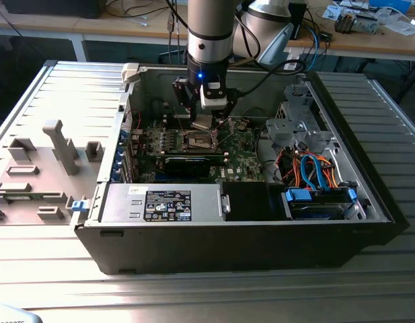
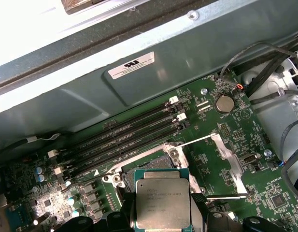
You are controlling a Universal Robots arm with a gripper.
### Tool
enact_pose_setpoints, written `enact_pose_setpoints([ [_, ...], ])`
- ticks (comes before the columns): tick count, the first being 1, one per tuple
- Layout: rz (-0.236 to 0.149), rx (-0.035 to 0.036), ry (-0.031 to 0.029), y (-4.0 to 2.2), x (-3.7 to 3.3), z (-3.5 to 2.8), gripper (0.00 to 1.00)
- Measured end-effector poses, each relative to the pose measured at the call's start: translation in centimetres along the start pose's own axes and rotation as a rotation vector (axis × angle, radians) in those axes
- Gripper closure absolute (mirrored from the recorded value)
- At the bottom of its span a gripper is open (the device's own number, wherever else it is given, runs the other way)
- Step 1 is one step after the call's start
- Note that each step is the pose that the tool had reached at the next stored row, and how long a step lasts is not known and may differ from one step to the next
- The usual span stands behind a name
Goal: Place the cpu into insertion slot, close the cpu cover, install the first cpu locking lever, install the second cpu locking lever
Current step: 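Place the cpu into insertion slot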
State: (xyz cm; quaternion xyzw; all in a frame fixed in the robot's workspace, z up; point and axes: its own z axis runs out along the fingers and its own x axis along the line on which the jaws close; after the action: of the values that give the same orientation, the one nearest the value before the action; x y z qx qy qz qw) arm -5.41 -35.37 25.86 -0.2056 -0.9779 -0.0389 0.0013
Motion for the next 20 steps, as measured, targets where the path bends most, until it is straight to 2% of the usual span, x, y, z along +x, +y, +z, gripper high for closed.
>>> enact_pose_setpoints([
  [8, 0.009, -0.0001, -0.0006, 0.00, 0.00, 0.02, 0.46],
  [14, 0.033, -0.0002, -0.0027, 0.00, 0.00, 0.06, 0.46],
  [17, 0.034, 0.0133, -0.0090, 0.00, 0.00, 0.05, 0.46],
  [20, 0.034, 0.0353, -0.0192, 0.00, 0.00, 0.06, 0.46],
])
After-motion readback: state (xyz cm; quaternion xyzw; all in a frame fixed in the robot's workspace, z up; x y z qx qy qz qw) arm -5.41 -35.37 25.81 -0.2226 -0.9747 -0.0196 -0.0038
